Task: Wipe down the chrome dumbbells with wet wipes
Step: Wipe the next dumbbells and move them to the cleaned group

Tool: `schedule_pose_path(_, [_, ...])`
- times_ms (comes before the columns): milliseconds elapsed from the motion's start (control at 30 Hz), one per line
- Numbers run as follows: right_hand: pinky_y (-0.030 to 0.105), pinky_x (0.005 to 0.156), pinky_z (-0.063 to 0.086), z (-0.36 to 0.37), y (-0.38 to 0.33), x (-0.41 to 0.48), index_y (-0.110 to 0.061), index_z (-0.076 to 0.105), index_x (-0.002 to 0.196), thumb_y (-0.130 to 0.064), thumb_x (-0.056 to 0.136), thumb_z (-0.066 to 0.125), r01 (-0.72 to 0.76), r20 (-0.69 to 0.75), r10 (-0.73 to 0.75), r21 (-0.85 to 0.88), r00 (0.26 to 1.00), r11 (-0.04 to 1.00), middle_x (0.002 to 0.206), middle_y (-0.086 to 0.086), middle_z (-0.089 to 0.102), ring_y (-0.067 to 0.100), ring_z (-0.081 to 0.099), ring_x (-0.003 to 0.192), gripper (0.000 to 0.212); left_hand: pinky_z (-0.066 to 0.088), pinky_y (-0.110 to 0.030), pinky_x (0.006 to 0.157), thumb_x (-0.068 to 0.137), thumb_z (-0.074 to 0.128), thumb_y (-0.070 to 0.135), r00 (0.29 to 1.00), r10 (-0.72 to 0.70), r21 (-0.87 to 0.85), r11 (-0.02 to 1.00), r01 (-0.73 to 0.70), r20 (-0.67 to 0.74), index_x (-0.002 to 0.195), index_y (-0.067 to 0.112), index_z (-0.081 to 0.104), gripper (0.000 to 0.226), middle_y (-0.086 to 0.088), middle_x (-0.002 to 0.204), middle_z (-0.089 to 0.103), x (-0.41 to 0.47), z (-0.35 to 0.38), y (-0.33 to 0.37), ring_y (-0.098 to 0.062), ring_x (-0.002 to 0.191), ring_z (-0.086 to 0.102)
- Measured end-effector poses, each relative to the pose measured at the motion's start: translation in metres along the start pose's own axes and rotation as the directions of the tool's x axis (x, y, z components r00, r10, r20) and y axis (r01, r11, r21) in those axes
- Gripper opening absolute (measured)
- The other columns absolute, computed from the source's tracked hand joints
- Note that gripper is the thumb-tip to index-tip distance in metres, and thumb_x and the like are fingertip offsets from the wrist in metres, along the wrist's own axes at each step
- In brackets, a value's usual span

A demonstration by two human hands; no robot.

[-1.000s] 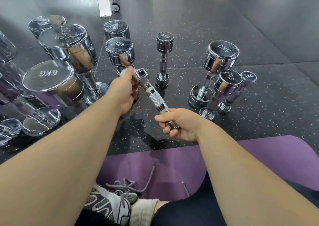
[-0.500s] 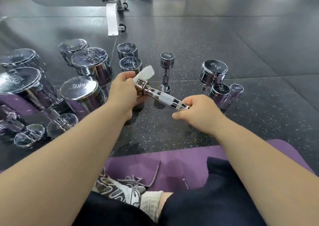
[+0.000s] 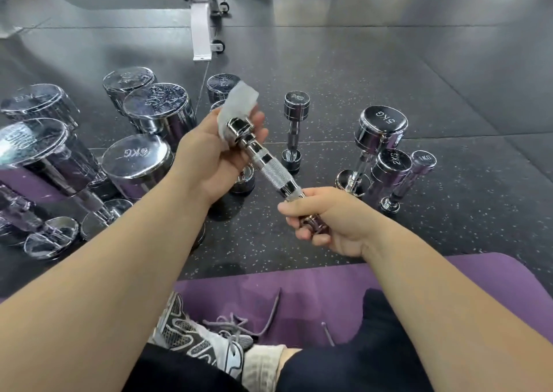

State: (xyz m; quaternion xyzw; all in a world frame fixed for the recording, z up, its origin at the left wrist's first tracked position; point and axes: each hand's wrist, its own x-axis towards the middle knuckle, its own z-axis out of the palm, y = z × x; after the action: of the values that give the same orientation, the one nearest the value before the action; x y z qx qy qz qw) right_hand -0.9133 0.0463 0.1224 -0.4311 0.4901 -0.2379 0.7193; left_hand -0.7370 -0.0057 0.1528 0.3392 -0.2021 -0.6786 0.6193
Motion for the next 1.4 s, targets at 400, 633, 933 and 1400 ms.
schedule_pose_path(400, [0.02, 0.049, 0.03, -0.003, 0.022, 0.009, -0.021, 0.049, 0.059, -0.014, 0.081, 0.077, 0.32, -0.369, -0.49, -0.433, 0.79, 0.843, 0.052, -0.01, 0.039, 0.009, 0.034, 0.05, 0.037, 0.056, -0.031, 0.08, 0.104, 0.027, 0.007, 0.983, -0.185, 0.147, 0.971, 0.186, -0.024, 0.108, 0.004, 0.057, 0.031, -0.006, 0.077, 0.074, -0.012, 0.021, 0.006, -0.014, 0.065, 0.071])
schedule_pose_path(633, [0.017, 0.038, 0.03, 0.011, 0.02, 0.008, -0.013, 0.053, 0.08, -0.002, 0.085, 0.069, 0.174, -0.07, -0.169, 0.07, 0.983, 0.982, 0.062, 0.001, 0.054, 0.011, 0.049, 0.053, 0.02, 0.05, -0.025, 0.073, 0.099, 0.044, 0.025, 0.976, -0.105, 0.124, 0.989, 0.082, 0.192, 0.092, 0.011, 0.06, 0.023, -0.001, 0.075, 0.065, -0.024, 0.036, -0.01, -0.013, 0.059, 0.06])
schedule_pose_path(933, [0.02, 0.04, 0.033, 0.008, 0.022, 0.013, -0.012, 0.056, 0.076, -0.003, 0.085, 0.071, 0.282, -0.221, -0.267, 0.042, 0.938, 0.958, 0.06, 0.003, 0.053, 0.012, 0.048, 0.052, 0.019, 0.051, -0.035, 0.065, 0.069, 0.079, 0.021, 0.9, 0.36, 0.669, 0.609, -0.425, 0.244, 0.087, 0.026, 0.056, 0.029, 0.007, 0.075, 0.063, -0.022, 0.044, -0.024, -0.014, 0.065, 0.057])
schedule_pose_path(1400, [0.022, 0.041, 0.035, -0.004, 0.021, 0.013, -0.012, 0.057, 0.075, -0.009, 0.084, 0.075, 0.305, -0.254, -0.351, -0.205, 0.901, 0.93, 0.059, 0.001, 0.05, 0.009, 0.046, 0.049, 0.02, 0.024, -0.025, 0.058, 0.1, 0.046, 0.035, 0.558, 0.59, 0.782, -0.225, -0.581, 0.584, 0.069, 0.012, 0.056, 0.04, 0.003, 0.064, 0.053, -0.016, 0.031, -0.014, -0.02, 0.063, 0.046])
